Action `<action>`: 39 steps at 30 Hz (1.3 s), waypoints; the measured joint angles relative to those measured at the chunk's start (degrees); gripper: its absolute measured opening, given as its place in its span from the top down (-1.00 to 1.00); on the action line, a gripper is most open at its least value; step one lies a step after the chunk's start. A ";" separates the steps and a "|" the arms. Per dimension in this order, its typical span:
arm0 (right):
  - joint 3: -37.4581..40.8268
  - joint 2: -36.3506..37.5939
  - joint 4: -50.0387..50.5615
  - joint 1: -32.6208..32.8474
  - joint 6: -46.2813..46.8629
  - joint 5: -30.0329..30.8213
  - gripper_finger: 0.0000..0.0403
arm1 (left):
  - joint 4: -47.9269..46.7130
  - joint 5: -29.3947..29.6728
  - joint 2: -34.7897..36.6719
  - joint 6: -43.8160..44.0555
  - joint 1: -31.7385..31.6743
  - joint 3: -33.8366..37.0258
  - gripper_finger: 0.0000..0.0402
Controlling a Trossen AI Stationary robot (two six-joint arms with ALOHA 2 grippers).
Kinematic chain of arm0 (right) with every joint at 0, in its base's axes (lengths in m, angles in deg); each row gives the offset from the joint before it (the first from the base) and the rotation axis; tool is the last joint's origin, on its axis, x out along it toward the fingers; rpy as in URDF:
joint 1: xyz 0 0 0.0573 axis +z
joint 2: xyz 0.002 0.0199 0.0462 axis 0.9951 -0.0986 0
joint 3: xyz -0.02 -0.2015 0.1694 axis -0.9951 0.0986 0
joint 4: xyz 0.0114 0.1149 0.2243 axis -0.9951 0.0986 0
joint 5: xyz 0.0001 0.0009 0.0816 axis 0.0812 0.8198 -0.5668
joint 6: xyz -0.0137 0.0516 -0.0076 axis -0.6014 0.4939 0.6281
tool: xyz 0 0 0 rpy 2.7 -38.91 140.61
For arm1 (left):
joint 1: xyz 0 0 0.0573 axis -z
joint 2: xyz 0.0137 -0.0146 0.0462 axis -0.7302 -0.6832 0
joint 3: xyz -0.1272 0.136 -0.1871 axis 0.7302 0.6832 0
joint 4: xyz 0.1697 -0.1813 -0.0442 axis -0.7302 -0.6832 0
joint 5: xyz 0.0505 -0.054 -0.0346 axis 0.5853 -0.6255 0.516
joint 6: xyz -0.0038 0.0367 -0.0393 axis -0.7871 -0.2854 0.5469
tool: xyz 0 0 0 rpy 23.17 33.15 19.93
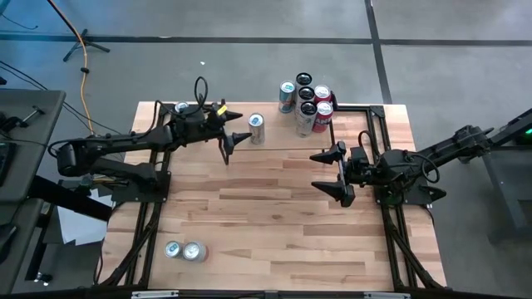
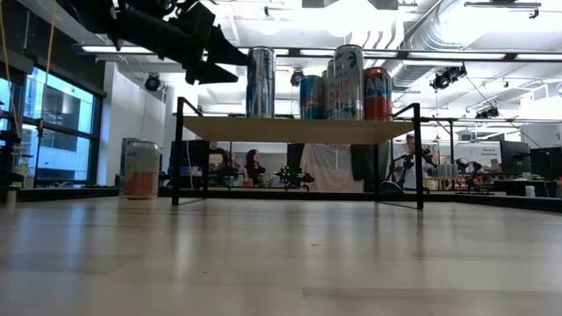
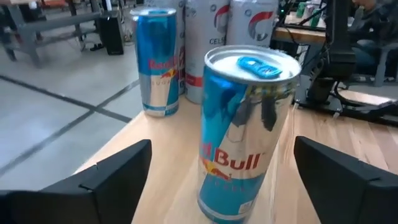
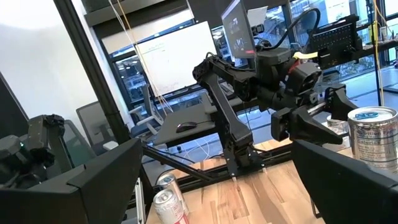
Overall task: Place canned beverage on shelf
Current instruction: Put the top right blue soda can on the shelf aligned with the blue soda can
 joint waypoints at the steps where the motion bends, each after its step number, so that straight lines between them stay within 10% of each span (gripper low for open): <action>1: 0.00 0.00 0.00 0.00 0.00 0.00 -0.98 | -0.17 0.15 0.06 1.41 0.00 0.00 -0.78; 39: 0.00 -0.07 0.20 0.00 1.31 0.88 -0.98 | 17.49 -6.44 -14.28 1.23 0.42 0.02 -0.79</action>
